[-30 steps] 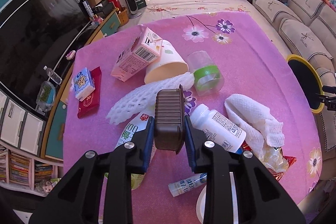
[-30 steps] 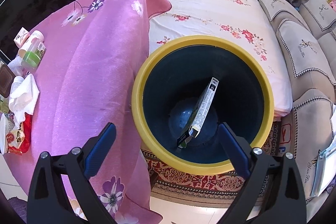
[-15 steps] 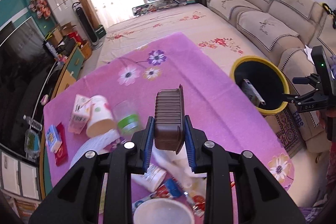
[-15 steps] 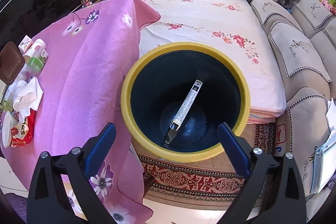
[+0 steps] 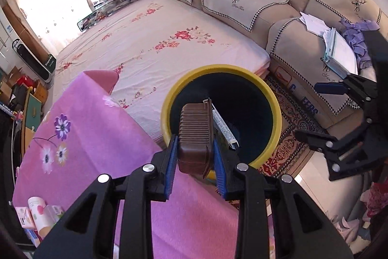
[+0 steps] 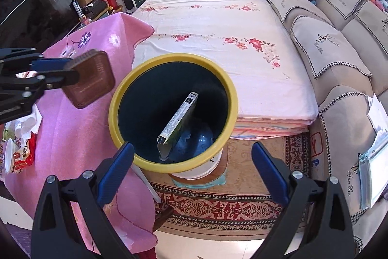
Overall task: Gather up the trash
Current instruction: 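Carry the brown container to the bin and release it with the left gripper, then grasp the white tissue with the right gripper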
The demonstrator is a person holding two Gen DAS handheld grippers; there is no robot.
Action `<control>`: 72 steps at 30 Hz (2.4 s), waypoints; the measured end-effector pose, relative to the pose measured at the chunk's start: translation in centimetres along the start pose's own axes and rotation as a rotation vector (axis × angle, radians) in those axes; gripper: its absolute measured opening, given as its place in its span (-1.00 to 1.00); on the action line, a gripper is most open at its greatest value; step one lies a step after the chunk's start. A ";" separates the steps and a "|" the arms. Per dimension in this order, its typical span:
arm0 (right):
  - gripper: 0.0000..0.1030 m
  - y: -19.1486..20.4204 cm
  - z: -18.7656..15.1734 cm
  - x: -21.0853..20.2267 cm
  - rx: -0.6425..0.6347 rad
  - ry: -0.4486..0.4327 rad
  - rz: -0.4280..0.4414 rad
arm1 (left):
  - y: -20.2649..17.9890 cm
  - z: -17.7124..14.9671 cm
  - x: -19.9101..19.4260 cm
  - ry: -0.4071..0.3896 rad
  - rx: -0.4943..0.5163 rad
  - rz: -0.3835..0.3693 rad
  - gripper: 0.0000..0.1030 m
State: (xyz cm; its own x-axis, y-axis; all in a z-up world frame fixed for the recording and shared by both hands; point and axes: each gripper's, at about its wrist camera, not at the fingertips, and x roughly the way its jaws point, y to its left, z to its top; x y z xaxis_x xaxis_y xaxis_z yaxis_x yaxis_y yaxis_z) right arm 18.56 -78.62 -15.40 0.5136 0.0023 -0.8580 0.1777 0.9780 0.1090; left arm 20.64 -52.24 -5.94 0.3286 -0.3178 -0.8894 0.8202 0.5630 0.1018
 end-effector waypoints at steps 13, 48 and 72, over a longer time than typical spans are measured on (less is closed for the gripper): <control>0.80 1.4 -0.6 0.1 -0.013 0.014 0.009 | 4.1 -2.1 -4.9 -0.156 -0.100 0.037 0.72; 0.43 36.3 2.0 4.7 -0.471 0.132 0.309 | 18.9 -41.0 -21.6 -0.295 -0.671 0.428 0.90; -0.87 37.1 3.7 5.5 -0.478 0.105 0.276 | 19.2 -40.4 -19.1 -0.265 -0.679 0.405 0.91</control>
State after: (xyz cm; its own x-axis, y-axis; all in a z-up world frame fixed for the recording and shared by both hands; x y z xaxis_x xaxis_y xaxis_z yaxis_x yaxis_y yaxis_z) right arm 31.10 -43.06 -14.26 0.3960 0.2686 -0.8781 -0.3647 0.9236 0.1181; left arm 11.16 -4.53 -4.99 0.7062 -0.1128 -0.6990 0.1815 0.9831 0.0247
